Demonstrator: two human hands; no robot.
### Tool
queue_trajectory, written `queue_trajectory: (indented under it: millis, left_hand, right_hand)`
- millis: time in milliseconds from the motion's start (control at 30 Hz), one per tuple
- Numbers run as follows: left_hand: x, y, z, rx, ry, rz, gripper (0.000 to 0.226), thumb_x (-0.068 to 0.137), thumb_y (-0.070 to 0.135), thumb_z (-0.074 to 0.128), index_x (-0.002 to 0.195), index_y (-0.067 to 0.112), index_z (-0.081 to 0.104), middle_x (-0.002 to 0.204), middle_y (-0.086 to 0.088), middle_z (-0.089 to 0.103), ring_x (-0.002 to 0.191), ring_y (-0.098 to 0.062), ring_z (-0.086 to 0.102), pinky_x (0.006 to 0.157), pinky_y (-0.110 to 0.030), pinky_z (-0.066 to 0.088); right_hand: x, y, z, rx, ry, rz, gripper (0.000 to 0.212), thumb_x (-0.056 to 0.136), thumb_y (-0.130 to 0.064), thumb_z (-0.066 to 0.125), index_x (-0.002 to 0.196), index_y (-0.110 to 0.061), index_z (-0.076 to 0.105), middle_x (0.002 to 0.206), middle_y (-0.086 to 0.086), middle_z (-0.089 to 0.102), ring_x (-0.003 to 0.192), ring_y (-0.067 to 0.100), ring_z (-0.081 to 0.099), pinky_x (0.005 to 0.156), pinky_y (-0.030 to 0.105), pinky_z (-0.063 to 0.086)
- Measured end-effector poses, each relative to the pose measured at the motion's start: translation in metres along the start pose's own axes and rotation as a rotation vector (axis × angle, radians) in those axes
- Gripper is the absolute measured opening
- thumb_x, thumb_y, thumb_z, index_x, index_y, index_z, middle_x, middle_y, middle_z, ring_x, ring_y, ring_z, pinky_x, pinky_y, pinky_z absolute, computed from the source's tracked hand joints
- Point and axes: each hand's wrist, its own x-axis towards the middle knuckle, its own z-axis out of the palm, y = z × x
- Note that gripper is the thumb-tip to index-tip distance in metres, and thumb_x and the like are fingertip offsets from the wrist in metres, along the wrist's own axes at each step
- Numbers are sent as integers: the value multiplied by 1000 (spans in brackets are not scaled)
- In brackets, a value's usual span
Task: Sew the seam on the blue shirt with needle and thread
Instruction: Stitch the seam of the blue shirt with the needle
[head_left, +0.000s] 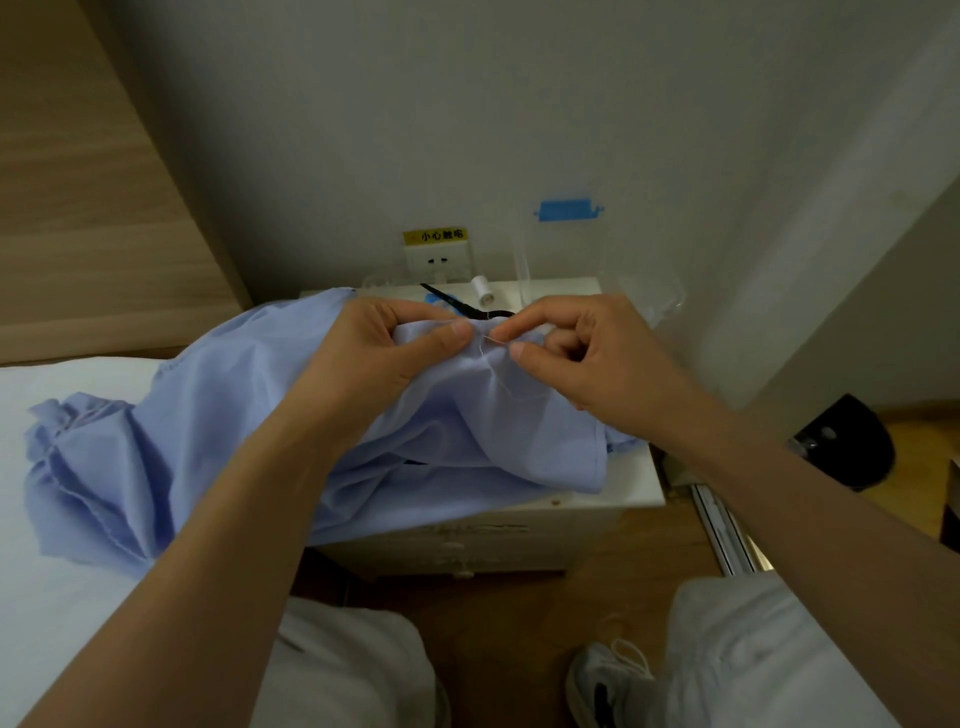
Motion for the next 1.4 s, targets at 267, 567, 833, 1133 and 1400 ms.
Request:
queue_trajectory:
  millis: [267, 567, 833, 1133, 1400]
  left_hand:
    - [0, -4, 2, 225, 56, 100, 12, 89, 23, 65, 90, 17, 75, 81, 5, 73, 79, -4, 68, 70, -14, 52]
    - [1, -5, 5, 355, 111, 109, 8, 86, 31, 69, 79, 27, 70, 71, 13, 67, 70, 4, 63, 63, -11, 49]
    - [2, -6, 1, 288, 72, 75, 11, 90, 23, 65, 86, 17, 73, 80, 3, 72, 76, -2, 65, 67, -13, 51]
    - [-2, 2, -2, 94, -30, 4, 18, 93, 19, 58, 88, 8, 72, 85, -11, 72, 82, -21, 68, 74, -29, 55]
    - [-4, 4, -1, 14, -94, -17, 18, 93, 16, 57, 85, 14, 72, 80, -1, 74, 77, -9, 69, 68, -17, 52]
  right_hand:
    - [1, 1, 2, 8, -148, 122, 19, 95, -4, 51, 112, -7, 60, 40, -1, 51, 36, 4, 46, 54, 6, 39]
    - [2, 2, 8, -4, -77, 105, 12, 97, -14, 56, 85, -11, 58, 42, -2, 53, 38, 6, 47, 53, 16, 41]
    - [3, -4, -3, 121, -122, 139, 11, 94, -10, 59, 86, -15, 64, 43, 3, 52, 37, 4, 44, 48, 9, 37]
    - [4, -5, -6, 230, -146, 200, 9, 94, -9, 58, 92, -12, 66, 39, -5, 46, 36, 4, 39, 45, 15, 36]
    - [4, -4, -10, 265, -179, 237, 11, 95, -8, 56, 95, -12, 67, 40, -5, 45, 37, 4, 38, 46, 16, 35]
